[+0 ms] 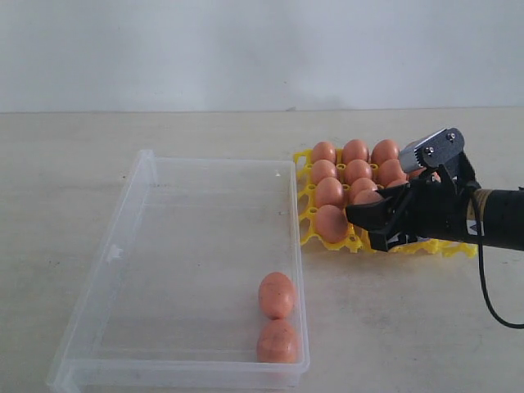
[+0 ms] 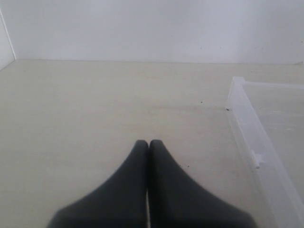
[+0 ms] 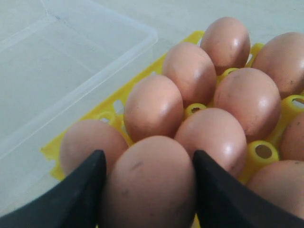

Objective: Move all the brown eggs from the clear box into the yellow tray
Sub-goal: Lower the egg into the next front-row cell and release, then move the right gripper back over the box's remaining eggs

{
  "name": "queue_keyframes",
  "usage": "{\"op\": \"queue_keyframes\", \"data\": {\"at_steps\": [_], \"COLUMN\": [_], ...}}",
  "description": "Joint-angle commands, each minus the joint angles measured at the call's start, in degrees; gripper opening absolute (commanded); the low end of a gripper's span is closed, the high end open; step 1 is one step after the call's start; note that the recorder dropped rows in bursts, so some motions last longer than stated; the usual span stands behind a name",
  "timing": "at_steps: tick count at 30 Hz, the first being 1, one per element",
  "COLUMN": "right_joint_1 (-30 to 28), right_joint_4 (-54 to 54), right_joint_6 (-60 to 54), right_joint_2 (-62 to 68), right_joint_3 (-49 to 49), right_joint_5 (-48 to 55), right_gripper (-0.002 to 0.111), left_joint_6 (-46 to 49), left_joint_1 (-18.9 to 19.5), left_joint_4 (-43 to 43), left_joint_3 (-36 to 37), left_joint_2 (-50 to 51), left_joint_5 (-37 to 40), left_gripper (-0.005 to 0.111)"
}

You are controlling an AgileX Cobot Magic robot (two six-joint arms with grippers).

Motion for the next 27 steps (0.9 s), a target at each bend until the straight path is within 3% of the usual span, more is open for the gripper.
{"op": "queue_keyframes", "data": {"at_steps": [1, 12, 19, 21, 24, 27], "right_joint_1": [-0.16, -0.16, 0.63, 2.55, 9.66, 19.84], "right_joint_4": [0.31, 0.13, -2.38, -2.11, -2.11, -2.11], "right_joint_6": [-0.49, 0.71, 6.46, 7.41, 8.07, 9.8], "right_joint_2": [-0.67, -0.95, -5.72, -7.84, -11.37, -14.32], "right_joint_3": [-0.06, -0.06, -0.11, -0.9, -4.5, -9.82], "right_joint_5": [-0.27, -3.0, -16.43, -21.79, -22.03, -4.07], "right_gripper": [0.054, 0.054, 0.053, 0.046, 0.024, -0.001], "left_joint_6": [0.02, 0.02, 0.02, 0.02, 0.02, 0.02], "left_joint_1": [-0.11, -0.11, -0.11, -0.11, -0.11, -0.11], "left_joint_4": [0.24, 0.24, 0.24, 0.24, 0.24, 0.24], "left_joint_3": [0.17, 0.17, 0.17, 0.17, 0.17, 0.17], "left_joint_2": [-0.03, -0.03, -0.03, -0.03, -0.03, -0.03], "left_joint_5": [-0.15, -0.15, -0.15, -0.15, -0.15, -0.15], "left_gripper": [-0.004, -0.004, -0.004, -0.004, -0.004, -0.004]}}
